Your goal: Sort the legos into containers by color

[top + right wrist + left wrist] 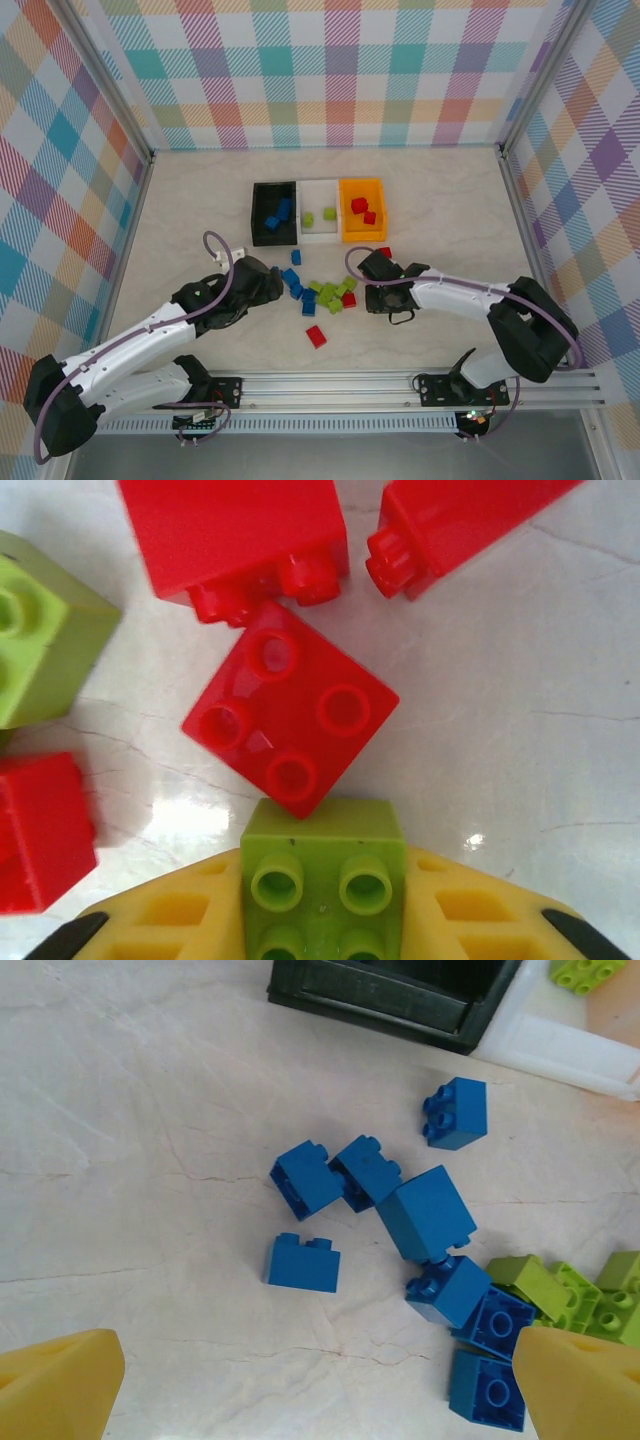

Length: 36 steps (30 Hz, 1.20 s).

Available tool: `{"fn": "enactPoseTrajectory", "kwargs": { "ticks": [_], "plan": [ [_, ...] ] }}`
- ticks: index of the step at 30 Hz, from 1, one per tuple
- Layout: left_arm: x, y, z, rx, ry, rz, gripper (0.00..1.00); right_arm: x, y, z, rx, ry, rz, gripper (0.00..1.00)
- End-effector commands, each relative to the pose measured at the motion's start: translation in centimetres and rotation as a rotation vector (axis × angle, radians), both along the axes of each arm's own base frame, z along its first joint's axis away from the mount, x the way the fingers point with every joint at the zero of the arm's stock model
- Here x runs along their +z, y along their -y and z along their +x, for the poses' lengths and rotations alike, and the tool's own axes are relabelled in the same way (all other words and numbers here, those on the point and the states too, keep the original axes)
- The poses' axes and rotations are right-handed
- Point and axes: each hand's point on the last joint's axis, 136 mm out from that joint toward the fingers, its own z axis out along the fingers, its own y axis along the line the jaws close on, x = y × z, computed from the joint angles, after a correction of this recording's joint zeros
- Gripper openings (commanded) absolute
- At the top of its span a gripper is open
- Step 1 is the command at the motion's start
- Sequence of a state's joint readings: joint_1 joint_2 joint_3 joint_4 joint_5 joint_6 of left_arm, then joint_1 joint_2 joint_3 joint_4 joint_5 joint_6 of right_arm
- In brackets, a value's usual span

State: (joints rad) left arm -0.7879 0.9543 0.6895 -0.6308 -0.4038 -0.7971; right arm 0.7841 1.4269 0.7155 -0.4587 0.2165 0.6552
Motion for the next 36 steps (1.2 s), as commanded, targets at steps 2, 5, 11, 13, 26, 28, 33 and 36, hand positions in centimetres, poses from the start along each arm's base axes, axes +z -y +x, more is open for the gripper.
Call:
{"fn": "enactPoseTrajectory", "kwargs": {
  "ticks": [2, 5, 11, 13, 26, 28, 33, 36],
  "plan": [
    [-0.6, -1.4, -0.6, 0.029, -0.008, 0.060, 1.00, 4.9, -1.5, 0.9, 0.064, 0.107, 0.079, 0.33],
    [-0.7, -2.0, -0.8, 0.041, -0.008, 0.071, 1.00, 9.2, -3.7, 2.9, 0.137, 0.199, 0.131, 0.34],
    [-0.9, -2.8, -1.5, 0.061, -0.010, 0.064, 1.00, 14.2, -10.6, 10.7, 0.222, 0.319, 0.192, 0.36],
    [-0.8, -3.0, -1.7, 0.060, -0.011, 0.067, 1.00, 14.2, -11.9, 13.8, 0.213, 0.327, 0.190, 0.36],
    [-2.7, -1.4, -1.7, -0.016, -0.084, 0.025, 0.99, 8.3, -14.8, 25.7, 0.125, 0.236, 0.098, 0.43],
    [-3.2, -0.9, -1.5, -0.029, -0.105, 0.024, 0.98, 8.8, -15.1, 26.0, 0.134, 0.244, 0.114, 0.52],
    [-4.7, 0.3, -1.2, -0.064, -0.161, 0.024, 0.94, 12.9, -15.2, 25.3, 0.155, 0.306, 0.169, 0.66],
    [-5.6, 0.6, -1.0, -0.074, -0.188, 0.045, 0.89, 15.2, -14.6, 23.6, 0.163, 0.351, 0.217, 0.66]
  ]
}}
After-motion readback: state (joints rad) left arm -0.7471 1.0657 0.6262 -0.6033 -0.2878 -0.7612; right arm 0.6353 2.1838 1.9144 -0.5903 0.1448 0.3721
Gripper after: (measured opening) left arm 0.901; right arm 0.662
